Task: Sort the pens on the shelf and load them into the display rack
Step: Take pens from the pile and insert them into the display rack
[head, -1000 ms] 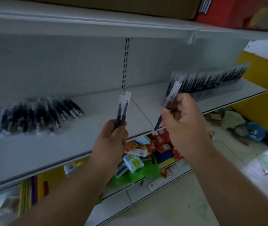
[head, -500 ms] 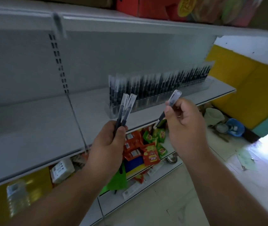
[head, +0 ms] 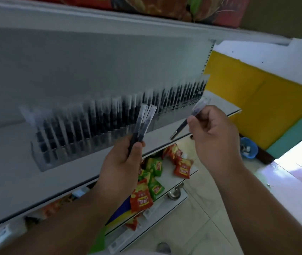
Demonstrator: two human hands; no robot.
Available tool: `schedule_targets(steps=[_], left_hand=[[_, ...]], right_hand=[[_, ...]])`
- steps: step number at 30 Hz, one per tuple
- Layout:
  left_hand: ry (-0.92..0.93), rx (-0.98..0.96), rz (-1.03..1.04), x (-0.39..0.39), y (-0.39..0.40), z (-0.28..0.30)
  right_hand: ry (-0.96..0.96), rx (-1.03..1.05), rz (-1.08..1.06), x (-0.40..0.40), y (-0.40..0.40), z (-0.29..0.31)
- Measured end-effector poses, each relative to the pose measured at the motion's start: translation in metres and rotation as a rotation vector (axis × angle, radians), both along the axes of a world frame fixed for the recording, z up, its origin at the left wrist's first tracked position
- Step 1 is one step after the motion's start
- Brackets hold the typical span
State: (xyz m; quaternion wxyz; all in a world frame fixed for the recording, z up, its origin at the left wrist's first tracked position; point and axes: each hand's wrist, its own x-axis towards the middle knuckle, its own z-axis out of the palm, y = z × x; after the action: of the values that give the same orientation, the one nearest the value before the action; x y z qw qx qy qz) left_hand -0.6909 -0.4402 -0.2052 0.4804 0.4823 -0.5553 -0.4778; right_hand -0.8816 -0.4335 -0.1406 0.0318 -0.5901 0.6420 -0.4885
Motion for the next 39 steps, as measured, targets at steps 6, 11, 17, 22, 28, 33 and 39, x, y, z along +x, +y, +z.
schedule_targets(steps=[6,11,17,22,28,33,39], left_hand=[[0.127,0.041,0.201,-0.078,-0.028,-0.008],[0.180,0.034,0.348,-0.117,-0.039,-0.009],[0.198,0.016,0.464,-0.129,-0.036,-0.017],[0.178,0.028,0.478,-0.130,-0.042,-0.023],[0.173,0.023,0.430,-0.126,-0.055,-0.022],[0.173,0.027,0.406,-0.122,-0.061,-0.022],[0.098,0.011,0.288,-0.144,-0.068,-0.014]], right_hand=[[0.100,-0.001,0.209,-0.065,-0.088,0.016],[0.137,0.026,0.374,-0.081,-0.148,0.025],[0.214,0.137,0.494,-0.074,-0.177,0.004],[0.318,0.194,0.473,-0.067,-0.185,-0.006],[0.337,0.358,0.384,-0.071,-0.178,-0.026],[0.064,0.258,0.494,-0.072,-0.147,-0.016],[-0.174,0.410,0.662,-0.073,-0.141,0.000]])
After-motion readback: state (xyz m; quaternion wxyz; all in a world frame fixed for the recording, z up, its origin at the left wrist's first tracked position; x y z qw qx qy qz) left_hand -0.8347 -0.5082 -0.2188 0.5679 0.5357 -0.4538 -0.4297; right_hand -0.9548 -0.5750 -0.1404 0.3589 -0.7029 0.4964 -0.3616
